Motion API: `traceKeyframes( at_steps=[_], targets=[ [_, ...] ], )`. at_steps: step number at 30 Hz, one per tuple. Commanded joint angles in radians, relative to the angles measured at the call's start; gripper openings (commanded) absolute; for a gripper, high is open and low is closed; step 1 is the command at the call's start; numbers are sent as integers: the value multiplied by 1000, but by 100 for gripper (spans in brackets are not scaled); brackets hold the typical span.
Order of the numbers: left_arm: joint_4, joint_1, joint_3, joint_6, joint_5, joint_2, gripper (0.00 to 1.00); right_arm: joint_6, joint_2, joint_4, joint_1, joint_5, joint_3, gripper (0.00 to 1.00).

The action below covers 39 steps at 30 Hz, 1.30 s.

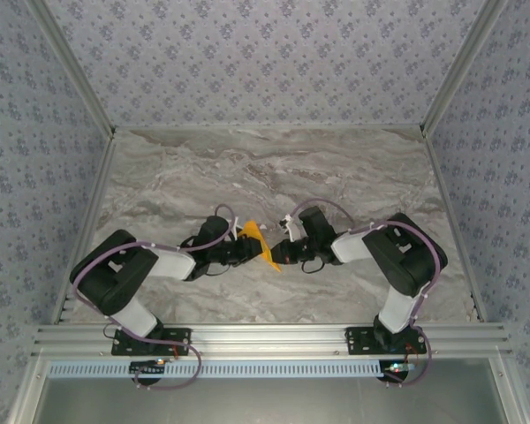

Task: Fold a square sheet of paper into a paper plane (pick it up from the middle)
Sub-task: Fold the wing for the fifth time at the center of the table.

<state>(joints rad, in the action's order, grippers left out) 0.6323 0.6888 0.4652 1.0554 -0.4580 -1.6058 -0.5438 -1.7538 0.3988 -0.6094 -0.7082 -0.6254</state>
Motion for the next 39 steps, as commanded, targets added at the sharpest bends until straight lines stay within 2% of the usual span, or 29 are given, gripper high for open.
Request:
traceKeyframes(
  at_steps=[1,11,21,29,33,39],
  targets=[
    [29,5,17,-28,9,-29,18,-48,-21,35,12,-45,6,3],
    [56,5,44,-30,3,-89,17,-68,-45,31,20,-65,-1,3],
    [110,5,13,-34,12,-66,17,-52,-49,-1,20,-56,-7,3],
    [73,5,42,-41,8,-103,15,-46,-49,-16,20,-53,-13,4],
    [60,6,46,-32,12,-126,15,-31,-48,-63,20,-47,-29,7],
    [27,5,62,-26,25,-144,14,29,-22,-165,11,-30,-54,17]
  ],
)
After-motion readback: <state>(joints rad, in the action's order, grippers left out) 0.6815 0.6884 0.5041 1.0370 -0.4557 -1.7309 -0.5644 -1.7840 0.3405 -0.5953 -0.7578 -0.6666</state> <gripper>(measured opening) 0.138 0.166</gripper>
